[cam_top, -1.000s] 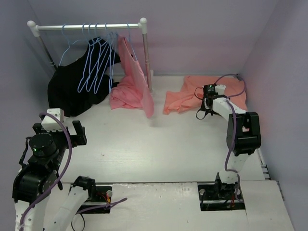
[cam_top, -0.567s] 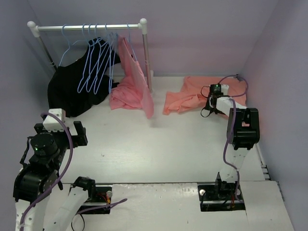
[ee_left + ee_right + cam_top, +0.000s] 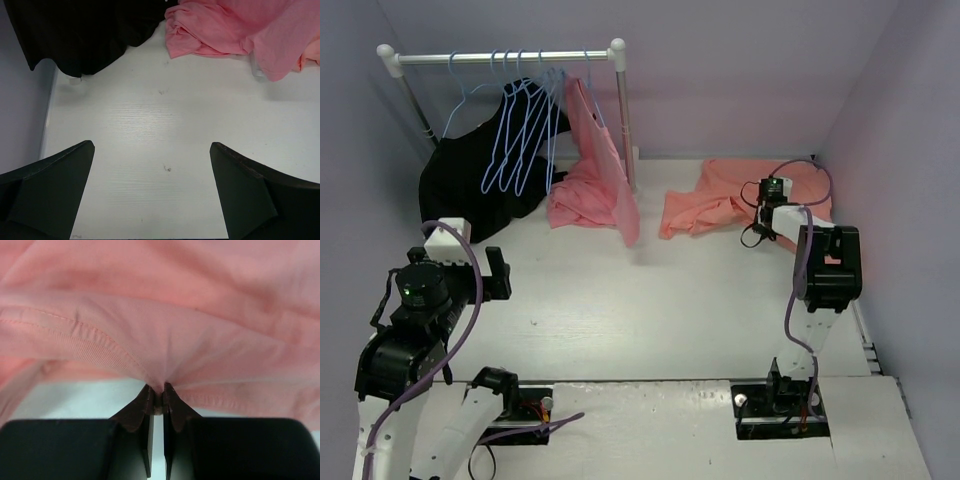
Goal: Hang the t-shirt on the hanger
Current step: Pick up the T-shirt at the corner of the board.
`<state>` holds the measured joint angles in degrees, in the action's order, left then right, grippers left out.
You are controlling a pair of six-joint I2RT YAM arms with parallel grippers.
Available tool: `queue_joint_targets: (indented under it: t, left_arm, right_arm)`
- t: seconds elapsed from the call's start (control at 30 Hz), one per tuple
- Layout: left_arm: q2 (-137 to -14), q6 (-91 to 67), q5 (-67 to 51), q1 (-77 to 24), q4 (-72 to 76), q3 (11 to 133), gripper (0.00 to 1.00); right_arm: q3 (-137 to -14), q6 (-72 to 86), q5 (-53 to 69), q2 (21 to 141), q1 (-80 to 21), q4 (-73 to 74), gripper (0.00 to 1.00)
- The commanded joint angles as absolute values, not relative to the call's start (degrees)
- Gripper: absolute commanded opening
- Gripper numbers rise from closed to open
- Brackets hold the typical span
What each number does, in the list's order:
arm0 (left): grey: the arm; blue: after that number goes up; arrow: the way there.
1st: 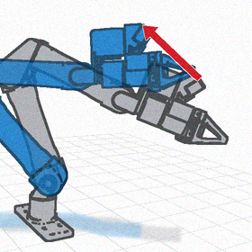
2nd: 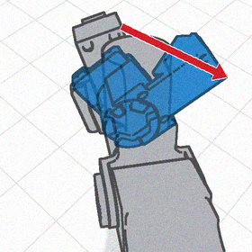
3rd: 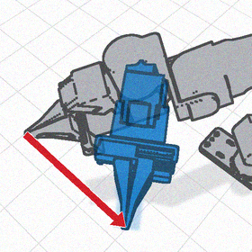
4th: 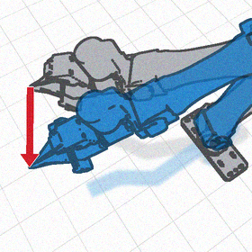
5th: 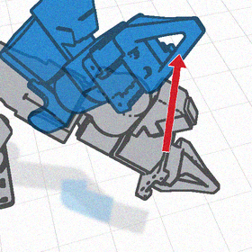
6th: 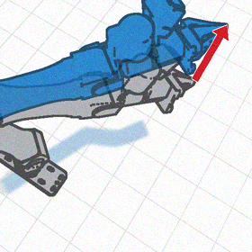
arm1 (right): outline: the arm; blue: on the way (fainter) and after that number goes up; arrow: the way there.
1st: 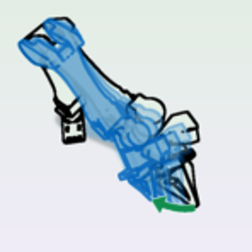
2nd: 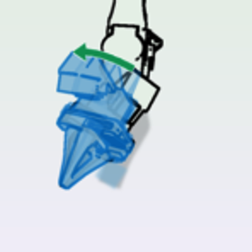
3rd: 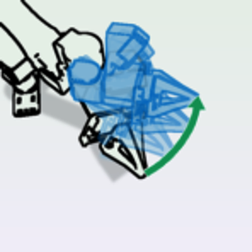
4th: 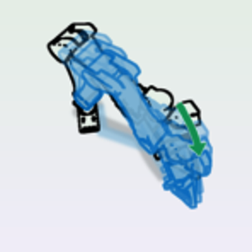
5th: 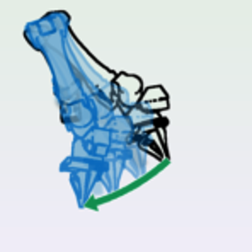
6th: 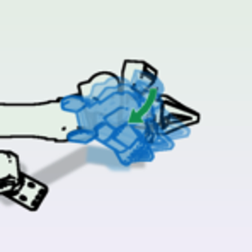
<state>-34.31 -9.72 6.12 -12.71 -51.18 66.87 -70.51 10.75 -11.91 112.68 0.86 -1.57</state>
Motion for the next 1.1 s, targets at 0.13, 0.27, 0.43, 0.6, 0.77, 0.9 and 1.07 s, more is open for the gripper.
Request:
queue_joint_targets:
  t: [0.13,0.27,0.43,0.6,0.77,0.9,1.07]
  left_arm:
    - [-38.39,-11.76,0.48,-13.61,-45.48,71.96,0.97]
    - [-40.33,-14.87,-3.48,-14.01,-42.03,73.96,0.97]
    - [-42.28,-17.49,-6.42,-14.68,-40.25,76.11,0.97]
    - [-42.77,-18.22,-7.59,-14.85,-39.43,76.84,0.97]
    - [-42.72,-18.19,-8.09,-14.85,-39.51,78.75,0.97]
    - [-42.71,-17.93,-7.82,-14.85,-39.64,80.76,0.97]
    - [-42.21,-18.04,-8.17,-14.92,-39.73,82.38,0.97]
  right_arm:
    - [-66.16,12.69,-5.87,87.32,-6.24,1.69,0.0]
    - [-67.49,13.46,-1.53,78.09,-13.34,7.13,0.0]
    - [-71.28,16.0,4.93,70.23,-23.9,12.13,0.0]
    - [-78.48,19.74,8.61,67.79,-35.22,12.13,0.0]
    - [-91.25,20.29,8.72,72.04,-47.18,12.04,0.0]
    - [-101.6,18.98,10.63,77.75,-51.84,12.13,0.0]
    - [-111.61,16.3,13.69,81.94,-52.27,12.04,0.0]
